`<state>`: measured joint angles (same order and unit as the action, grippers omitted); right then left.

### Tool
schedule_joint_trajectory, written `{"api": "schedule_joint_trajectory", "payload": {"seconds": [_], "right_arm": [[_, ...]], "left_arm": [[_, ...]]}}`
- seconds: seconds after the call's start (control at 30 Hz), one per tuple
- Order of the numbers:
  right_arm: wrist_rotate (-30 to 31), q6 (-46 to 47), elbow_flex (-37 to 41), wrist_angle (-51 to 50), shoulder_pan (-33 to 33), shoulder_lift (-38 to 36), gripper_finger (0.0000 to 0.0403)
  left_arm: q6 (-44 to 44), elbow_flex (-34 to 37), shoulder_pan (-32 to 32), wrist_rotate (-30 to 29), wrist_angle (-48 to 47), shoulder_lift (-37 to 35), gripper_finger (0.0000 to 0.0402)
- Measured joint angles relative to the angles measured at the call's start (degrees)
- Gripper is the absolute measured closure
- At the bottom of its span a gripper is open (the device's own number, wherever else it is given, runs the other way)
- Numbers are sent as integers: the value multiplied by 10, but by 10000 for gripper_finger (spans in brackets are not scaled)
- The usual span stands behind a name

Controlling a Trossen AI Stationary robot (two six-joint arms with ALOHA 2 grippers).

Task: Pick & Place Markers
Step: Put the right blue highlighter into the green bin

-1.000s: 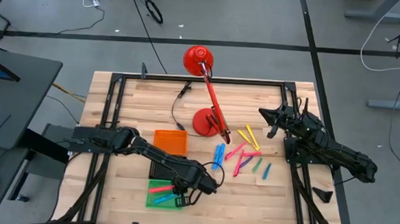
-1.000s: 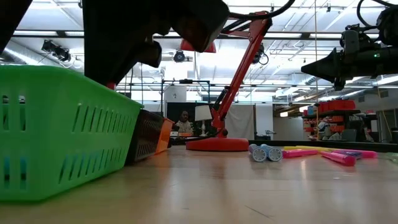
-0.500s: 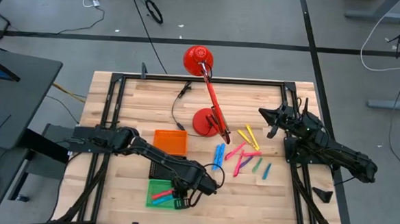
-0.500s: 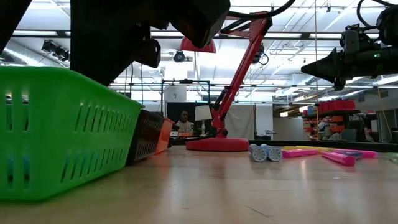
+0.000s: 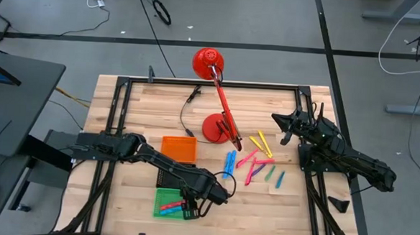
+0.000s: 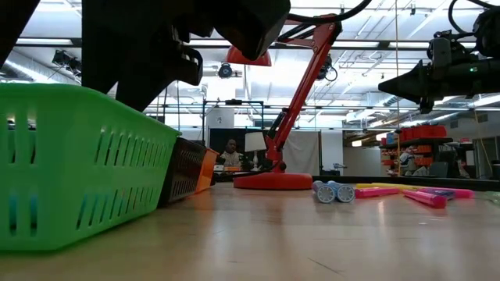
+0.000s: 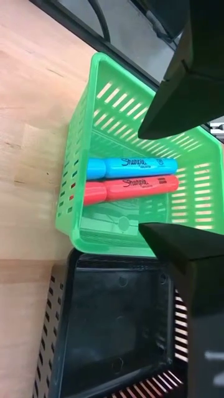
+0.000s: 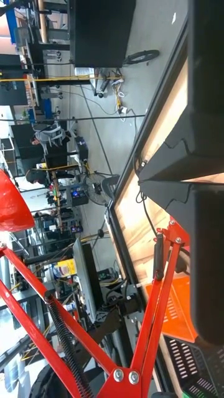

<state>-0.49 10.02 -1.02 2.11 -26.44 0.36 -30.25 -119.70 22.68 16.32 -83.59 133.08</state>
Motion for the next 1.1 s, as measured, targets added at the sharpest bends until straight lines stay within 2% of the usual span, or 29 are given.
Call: {"api": "schedule_joint_trajectory", "payload": {"seconds": [0.37, 0.7, 0.83, 1.1], "right_arm": [[0, 0, 0, 0, 0, 0, 392], [0, 0, 0, 0, 0, 0, 392], [0, 0, 0, 0, 0, 0, 392], [0, 0, 0, 0, 0, 0, 392]], "left_arm": [[0, 0, 0, -4, 1, -14, 165], [38, 0, 2, -89, 8, -53, 165], [55, 0, -1, -108, 25, -60, 165], [73, 0, 2, -189, 68, -94, 165]]}}
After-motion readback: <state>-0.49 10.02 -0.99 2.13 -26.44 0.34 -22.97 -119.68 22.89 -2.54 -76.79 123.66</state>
